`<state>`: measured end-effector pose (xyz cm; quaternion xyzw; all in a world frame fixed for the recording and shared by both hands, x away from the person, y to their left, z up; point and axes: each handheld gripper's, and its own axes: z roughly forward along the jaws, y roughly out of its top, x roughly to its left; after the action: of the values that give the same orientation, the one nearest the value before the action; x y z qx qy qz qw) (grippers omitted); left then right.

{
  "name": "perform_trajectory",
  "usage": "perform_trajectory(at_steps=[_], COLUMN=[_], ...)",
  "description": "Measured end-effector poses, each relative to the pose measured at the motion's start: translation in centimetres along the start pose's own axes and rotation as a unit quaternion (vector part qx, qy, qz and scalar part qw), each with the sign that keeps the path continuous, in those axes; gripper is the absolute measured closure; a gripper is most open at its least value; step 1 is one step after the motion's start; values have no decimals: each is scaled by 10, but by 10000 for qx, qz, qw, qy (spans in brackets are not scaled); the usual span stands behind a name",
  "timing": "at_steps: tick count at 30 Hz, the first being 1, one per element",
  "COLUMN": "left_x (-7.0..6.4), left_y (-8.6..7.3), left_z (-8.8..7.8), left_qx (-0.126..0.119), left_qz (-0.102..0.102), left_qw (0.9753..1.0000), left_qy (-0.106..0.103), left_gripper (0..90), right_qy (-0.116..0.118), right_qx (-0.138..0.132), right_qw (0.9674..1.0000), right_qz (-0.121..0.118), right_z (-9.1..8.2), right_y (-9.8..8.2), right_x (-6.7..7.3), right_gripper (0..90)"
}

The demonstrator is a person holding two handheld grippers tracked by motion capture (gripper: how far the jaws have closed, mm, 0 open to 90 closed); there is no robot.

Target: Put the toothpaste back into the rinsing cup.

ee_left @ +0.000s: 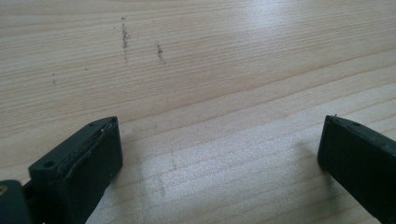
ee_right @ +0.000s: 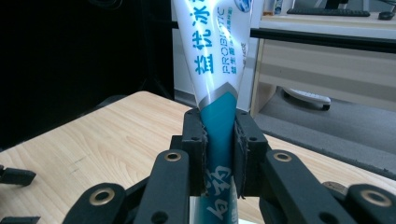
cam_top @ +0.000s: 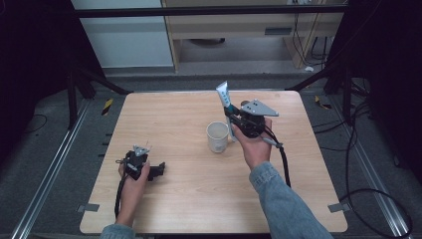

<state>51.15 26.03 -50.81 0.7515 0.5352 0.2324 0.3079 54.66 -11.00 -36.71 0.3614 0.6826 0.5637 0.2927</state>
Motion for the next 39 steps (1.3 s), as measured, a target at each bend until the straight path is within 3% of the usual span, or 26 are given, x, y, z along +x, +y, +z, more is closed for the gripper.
perform_trajectory(at_steps=[39], left_x=[0], left_y=[0], left_z=[0], left_qx=[1], left_qz=[3], left_qw=[10000], left_qy=[-4], left_gripper=[0], right_qy=[-20], right_qx=[-602], right_qw=[9978], right_qz=[285], right_z=[16], right_y=[-7], right_x=[8], right_gripper=[772])
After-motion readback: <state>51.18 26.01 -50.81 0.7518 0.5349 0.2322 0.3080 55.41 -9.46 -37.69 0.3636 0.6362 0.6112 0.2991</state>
